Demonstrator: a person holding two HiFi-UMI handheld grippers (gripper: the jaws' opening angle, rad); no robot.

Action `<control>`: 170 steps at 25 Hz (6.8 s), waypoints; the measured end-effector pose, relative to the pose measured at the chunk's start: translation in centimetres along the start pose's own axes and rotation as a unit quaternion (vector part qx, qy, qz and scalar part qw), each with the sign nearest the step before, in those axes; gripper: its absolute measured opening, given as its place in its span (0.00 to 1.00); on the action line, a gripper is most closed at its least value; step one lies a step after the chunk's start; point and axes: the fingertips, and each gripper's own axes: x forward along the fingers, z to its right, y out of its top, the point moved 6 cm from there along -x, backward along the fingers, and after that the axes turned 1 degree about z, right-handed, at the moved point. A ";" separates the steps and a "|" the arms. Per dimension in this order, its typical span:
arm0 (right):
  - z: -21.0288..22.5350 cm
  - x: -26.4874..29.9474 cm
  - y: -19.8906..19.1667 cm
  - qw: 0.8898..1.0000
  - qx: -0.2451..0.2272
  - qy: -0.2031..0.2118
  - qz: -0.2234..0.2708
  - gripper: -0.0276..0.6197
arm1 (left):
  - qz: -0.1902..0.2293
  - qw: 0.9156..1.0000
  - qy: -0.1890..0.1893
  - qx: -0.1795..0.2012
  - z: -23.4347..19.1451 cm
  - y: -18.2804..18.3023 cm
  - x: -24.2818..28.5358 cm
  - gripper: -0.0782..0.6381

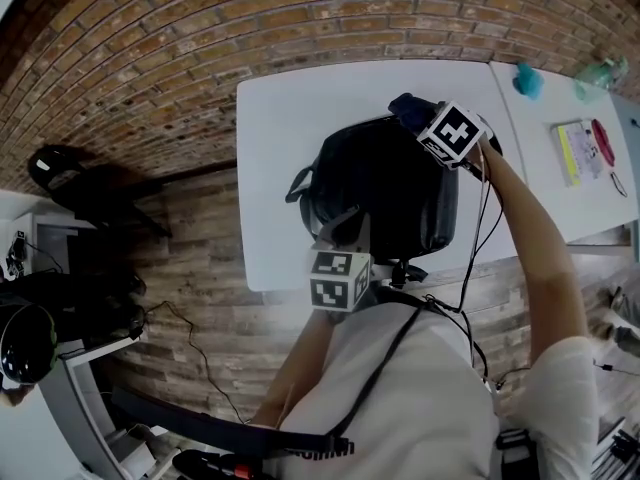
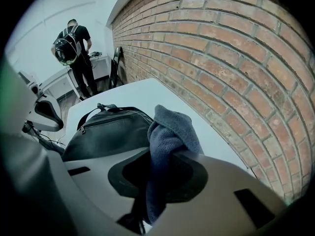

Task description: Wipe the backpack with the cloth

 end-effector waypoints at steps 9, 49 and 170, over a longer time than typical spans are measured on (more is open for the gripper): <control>-2.6 -0.7 -0.4 0.999 -0.029 0.036 -0.010 0.15 | 0.003 1.000 -0.002 -0.004 -0.2 0.1 -0.3 0.11; -12.7 -5.3 -4.2 0.981 -0.114 0.154 -0.016 0.15 | -0.005 1.000 0.002 -0.010 0.4 -0.7 0.0 0.11; -20.8 -1.8 -2.1 0.956 -0.187 0.179 -0.134 0.15 | 0.007 0.999 -0.021 -0.034 -6.2 0.5 -4.2 0.11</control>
